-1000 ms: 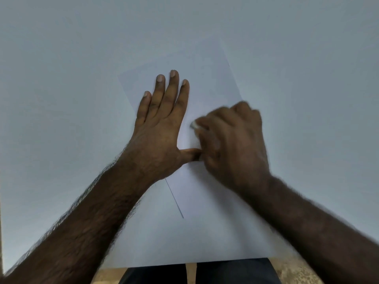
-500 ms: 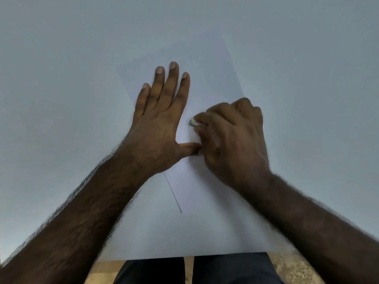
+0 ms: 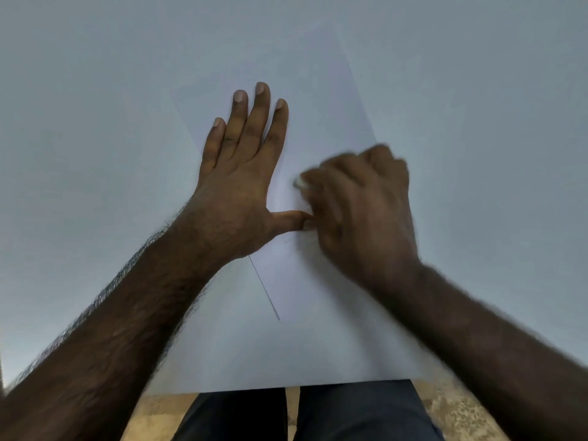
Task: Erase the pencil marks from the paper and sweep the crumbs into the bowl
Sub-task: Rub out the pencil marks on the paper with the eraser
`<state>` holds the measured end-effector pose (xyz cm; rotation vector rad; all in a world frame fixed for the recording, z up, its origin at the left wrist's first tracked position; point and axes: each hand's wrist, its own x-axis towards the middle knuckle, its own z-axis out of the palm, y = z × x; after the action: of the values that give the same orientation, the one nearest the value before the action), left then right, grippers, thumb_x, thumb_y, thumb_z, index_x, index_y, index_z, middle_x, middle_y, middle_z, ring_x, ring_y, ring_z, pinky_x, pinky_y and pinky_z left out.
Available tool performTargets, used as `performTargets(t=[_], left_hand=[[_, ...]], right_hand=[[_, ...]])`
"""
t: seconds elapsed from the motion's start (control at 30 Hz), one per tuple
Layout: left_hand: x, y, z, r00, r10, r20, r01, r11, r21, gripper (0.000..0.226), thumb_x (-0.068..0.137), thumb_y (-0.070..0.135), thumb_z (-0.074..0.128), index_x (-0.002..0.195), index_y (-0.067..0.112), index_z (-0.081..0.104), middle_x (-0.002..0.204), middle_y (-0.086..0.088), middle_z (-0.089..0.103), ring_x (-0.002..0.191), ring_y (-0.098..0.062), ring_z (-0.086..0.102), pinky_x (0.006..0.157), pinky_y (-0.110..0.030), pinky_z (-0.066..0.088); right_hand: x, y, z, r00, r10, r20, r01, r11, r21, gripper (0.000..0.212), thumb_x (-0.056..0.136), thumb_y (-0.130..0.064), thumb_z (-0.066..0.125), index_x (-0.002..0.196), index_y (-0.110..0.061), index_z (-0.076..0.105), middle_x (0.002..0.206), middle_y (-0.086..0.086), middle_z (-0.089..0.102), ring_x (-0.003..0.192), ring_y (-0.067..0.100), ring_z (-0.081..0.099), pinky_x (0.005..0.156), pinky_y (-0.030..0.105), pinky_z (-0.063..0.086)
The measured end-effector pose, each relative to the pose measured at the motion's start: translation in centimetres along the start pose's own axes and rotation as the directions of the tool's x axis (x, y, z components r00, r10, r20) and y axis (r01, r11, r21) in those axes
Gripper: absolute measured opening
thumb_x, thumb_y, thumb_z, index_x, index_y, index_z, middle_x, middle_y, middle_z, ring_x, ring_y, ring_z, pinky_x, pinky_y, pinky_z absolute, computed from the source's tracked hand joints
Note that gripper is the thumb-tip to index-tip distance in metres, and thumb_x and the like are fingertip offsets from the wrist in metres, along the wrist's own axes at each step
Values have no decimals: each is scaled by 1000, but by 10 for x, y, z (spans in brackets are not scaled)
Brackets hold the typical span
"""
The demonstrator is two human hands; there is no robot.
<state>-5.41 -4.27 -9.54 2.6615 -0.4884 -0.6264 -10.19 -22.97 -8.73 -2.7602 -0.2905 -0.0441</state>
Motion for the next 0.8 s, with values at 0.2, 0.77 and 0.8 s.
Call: performTargets(t=[0.2, 0.77, 0.8], left_hand=[[1, -1, 0, 1000, 3, 12, -4, 1000, 23, 136, 71, 95, 44, 168, 21, -17, 174, -3, -29, 160, -24, -29, 129, -43, -16], [2, 1, -2, 1000, 2, 30, -3, 1000, 27, 138, 73, 92, 53, 166, 22, -21, 172, -2, -34, 158, -23, -34, 126, -41, -20], [2, 1, -2, 1000, 1, 31, -2, 999, 32, 139, 73, 93, 53, 166, 22, -22, 172, -2, -35, 158, -23, -34, 126, -41, -21]], right_hand=[[40, 19, 1, 992, 52, -117, -61, 995, -76, 15, 104, -28, 66, 104, -23, 80, 99, -1, 75, 95, 37, 59, 80, 44, 39], [43, 34, -2, 983, 99, -157, -112, 991, -74, 18, 106, -34, 64, 102, -25, 79, 98, -3, 73, 97, 36, 58, 81, 43, 33], [53, 38, -1, 977, 122, -176, -136, 988, -74, 19, 106, -35, 64, 102, -25, 79, 99, -4, 73, 99, 36, 57, 81, 42, 33]])
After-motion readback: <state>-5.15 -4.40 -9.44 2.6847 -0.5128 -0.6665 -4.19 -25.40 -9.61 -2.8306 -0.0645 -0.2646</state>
